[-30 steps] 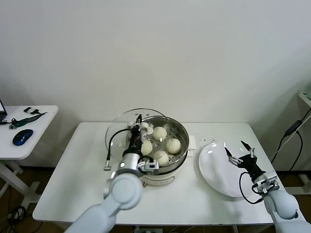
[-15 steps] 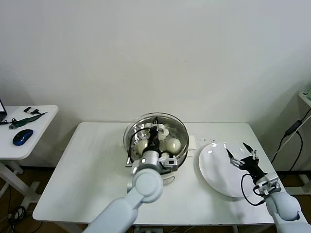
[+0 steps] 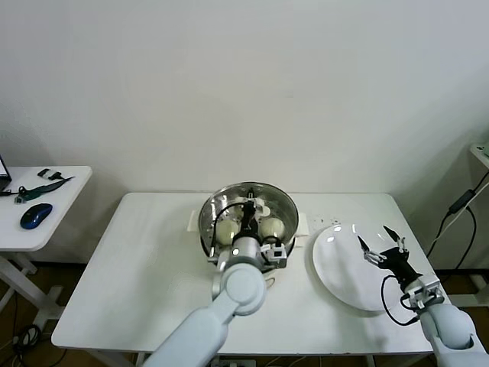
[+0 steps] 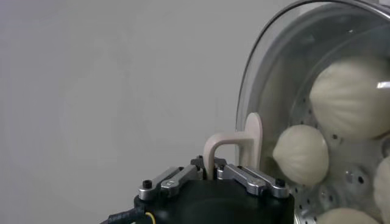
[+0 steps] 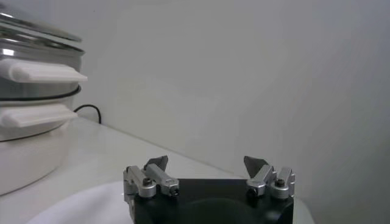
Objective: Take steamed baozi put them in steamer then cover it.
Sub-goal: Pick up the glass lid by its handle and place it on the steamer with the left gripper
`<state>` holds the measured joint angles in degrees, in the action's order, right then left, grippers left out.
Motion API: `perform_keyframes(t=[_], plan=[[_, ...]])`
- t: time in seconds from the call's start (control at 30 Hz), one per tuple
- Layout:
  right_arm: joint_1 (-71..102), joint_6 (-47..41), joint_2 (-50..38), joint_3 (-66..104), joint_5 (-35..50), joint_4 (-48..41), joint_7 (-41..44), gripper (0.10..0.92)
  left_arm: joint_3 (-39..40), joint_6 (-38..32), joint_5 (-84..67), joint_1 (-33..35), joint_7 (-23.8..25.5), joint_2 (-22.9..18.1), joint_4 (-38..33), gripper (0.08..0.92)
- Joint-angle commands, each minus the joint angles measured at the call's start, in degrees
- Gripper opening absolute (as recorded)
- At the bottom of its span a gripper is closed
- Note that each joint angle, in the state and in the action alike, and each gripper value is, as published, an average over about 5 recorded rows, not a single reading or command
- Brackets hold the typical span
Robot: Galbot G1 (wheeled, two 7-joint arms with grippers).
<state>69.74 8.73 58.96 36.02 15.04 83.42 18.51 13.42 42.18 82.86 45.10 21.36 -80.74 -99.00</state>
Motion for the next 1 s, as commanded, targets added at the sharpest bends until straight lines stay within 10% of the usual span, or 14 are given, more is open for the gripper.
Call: perform_keyframes(t=[0.03, 1.0], plan=[[0.0, 0.1, 0.0, 0.1, -0.1, 0.1, 0.2, 0.823, -0.1, 2.8, 0.7, 0.0, -0.1, -0.8, 2.1, 0.155], [0.8, 0.5, 0.4, 1.1, -0.8, 0.0, 1.6, 0.823, 0.2, 2.8, 0.1, -0.3, -3.7, -0.8, 4.2, 0.155]])
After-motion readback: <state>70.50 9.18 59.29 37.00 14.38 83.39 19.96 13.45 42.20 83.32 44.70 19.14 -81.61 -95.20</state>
